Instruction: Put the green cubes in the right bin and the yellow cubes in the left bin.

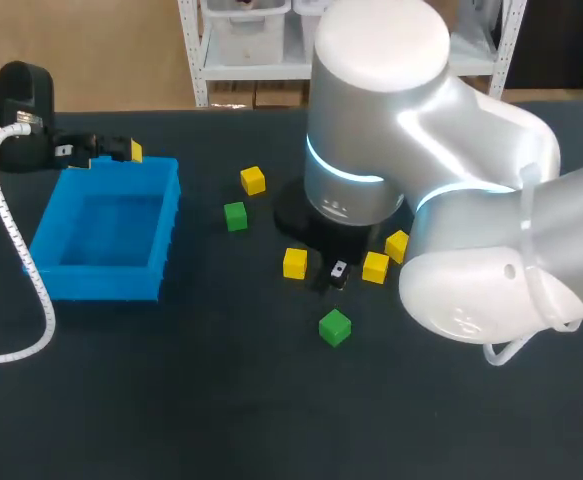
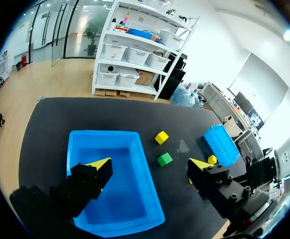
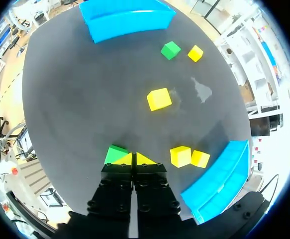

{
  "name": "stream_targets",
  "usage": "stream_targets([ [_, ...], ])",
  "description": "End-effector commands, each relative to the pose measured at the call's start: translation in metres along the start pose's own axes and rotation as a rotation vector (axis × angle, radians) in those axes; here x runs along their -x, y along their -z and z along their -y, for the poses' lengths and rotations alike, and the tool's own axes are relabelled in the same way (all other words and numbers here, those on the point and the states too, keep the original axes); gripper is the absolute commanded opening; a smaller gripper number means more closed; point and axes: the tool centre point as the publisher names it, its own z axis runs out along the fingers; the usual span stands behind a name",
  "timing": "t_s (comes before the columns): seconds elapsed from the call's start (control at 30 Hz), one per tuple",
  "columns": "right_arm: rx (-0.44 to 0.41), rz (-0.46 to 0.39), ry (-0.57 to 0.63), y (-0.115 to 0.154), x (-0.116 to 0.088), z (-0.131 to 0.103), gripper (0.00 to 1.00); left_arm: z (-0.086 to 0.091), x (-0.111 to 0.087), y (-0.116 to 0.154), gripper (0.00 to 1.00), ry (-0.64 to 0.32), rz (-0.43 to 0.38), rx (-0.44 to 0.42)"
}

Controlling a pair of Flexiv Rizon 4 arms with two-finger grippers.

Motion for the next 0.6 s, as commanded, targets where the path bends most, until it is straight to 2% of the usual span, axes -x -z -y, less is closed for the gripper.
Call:
stream_targets([
  [0.03, -0.004, 0.004, -0.002, 0.0004, -0.0018, -0.0006, 1.00, -0.0026, -0.0010, 0.0000, 1.00, -0.003, 0.006, -0.013],
  [0.07, -0.004, 0.004, -0.002, 0.0004, -0.0018, -0.0006, 0.44, -0.0026, -0.0010, 0.0000, 1.00, -0.003, 0.006, -0.013],
  [0.1, -0.004, 0.004, -0.002, 0.0004, -0.0018, -0.0006, 0.00, -0.0026, -0.0010, 0.0000, 1.00, -0.003, 0.006, -0.013],
  [0.2, -0.004, 0.004, -0.002, 0.0004, -0.0018, -0.0006, 0.00, -0.0026, -0.0010, 0.0000, 1.00, -0.003, 0.006, -0.013],
  [0.23, -0.004, 0.004, -0.002, 0.0004, -0.0018, -0.0006, 0.37, -0.0026, -0.0010, 0.0000, 1.00, -0.003, 0.006, -0.013],
  [0.27, -0.004, 0.004, -0.002, 0.0004, -0.0018, -0.0006, 1.00, -0.0026, -0.0010, 0.0000, 1.00, -0.003, 0.006, -0.013],
  [0.3, -0.004, 0.004, -0.002, 0.0004, -0.0018, -0.0006, 1.00, -0.0026, -0.0010, 0.0000, 1.00, -0.003, 0.006, -0.013],
  [0.33, -0.004, 0.004, -0.002, 0.0004, -0.0018, -0.0006, 0.07, -0.0026, -0.0010, 0.0000, 1.00, -0.003, 0.006, -0.013],
  [0.37, -0.004, 0.004, -0.002, 0.0004, -0.0018, -0.0006, 0.00, -0.0026, -0.0010, 0.0000, 1.00, -0.003, 0.006, -0.013],
  [0.43, -0.004, 0.004, -0.002, 0.0004, -0.0018, -0.0006, 0.00, -0.0026, -0.0010, 0.0000, 1.00, -0.003, 0.006, -0.013],
  [0.47, -0.004, 0.004, -0.002, 0.0004, -0.0018, -0.0006, 0.13, -0.0026, -0.0010, 0.0000, 1.00, -0.003, 0.006, -0.013],
  [0.5, -0.004, 0.004, -0.002, 0.0004, -0.0018, -0.0006, 1.00, -0.0026, -0.0010, 0.0000, 1.00, -0.003, 0.006, -0.013],
  [0.6, -0.004, 0.004, -0.002, 0.0004, -0.0018, -0.0006, 1.00, -0.0026, -0.0010, 0.0000, 1.00, -0.003, 0.006, -0.013],
])
